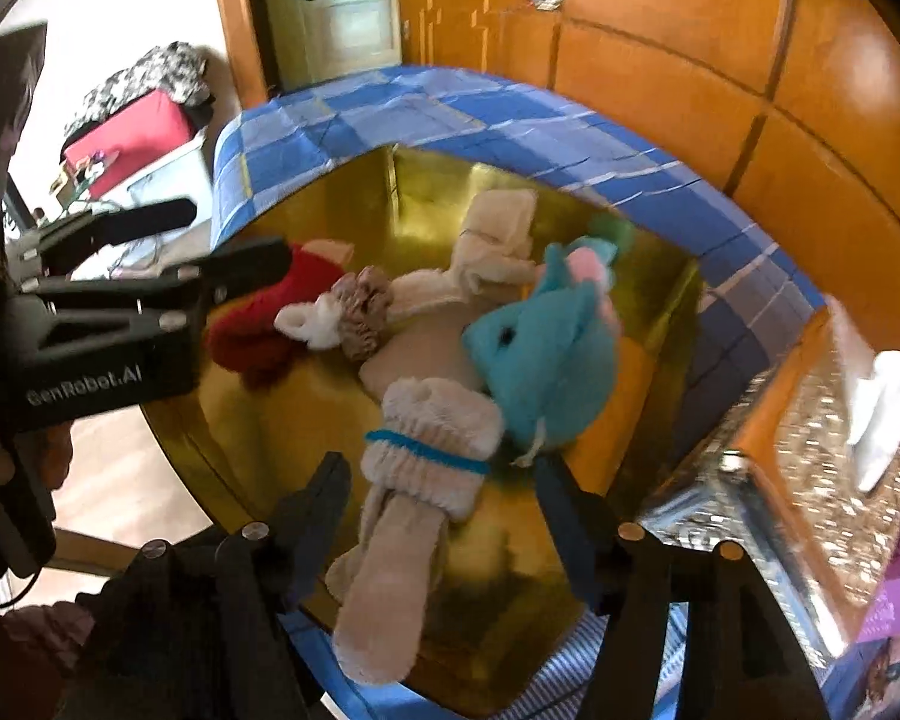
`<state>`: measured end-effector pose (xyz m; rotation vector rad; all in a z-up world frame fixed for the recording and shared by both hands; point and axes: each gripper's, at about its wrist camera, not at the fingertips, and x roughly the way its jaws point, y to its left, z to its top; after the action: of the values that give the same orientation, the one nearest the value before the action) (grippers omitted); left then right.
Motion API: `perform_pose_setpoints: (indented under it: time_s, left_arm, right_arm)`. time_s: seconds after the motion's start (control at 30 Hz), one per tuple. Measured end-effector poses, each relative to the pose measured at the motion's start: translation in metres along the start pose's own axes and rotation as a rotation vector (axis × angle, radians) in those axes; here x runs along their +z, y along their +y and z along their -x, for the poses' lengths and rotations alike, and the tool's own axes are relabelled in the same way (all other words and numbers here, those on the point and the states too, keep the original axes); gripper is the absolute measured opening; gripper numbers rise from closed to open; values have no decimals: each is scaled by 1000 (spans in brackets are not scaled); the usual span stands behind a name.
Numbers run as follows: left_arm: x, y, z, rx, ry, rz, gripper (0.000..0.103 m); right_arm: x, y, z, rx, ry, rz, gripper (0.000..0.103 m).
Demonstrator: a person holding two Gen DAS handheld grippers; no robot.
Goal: Organize soft objects
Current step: 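Carry the white sock with the right tool and release it in the tray, then move both tools back to the remaining items on the bed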
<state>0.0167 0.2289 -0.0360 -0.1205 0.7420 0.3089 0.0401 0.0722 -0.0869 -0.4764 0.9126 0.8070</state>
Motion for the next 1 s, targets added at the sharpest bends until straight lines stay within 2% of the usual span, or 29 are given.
perform_pose_setpoints:
  time_s: [0.27, 0.63, 0.8, 1.0]
  left_arm:
    - [-1, -11, 9, -25, -17, -26, 86]
    - [-3, -24, 14, -53, -27, -75, 86]
    - [-6, -30, 12, -64, -18, -92, 86]
    - [-9, -36, 12, -77, -15, -111, 86]
  right_arm:
    - [-11, -13, 47, -52, -105, -40, 65]
    - [-50, -56, 113, -120, -205, -130, 65]
    - [-76, -92, 143, -180, -236, -238, 65]
    - [-117, -152, 176, -256, -278, -461, 65]
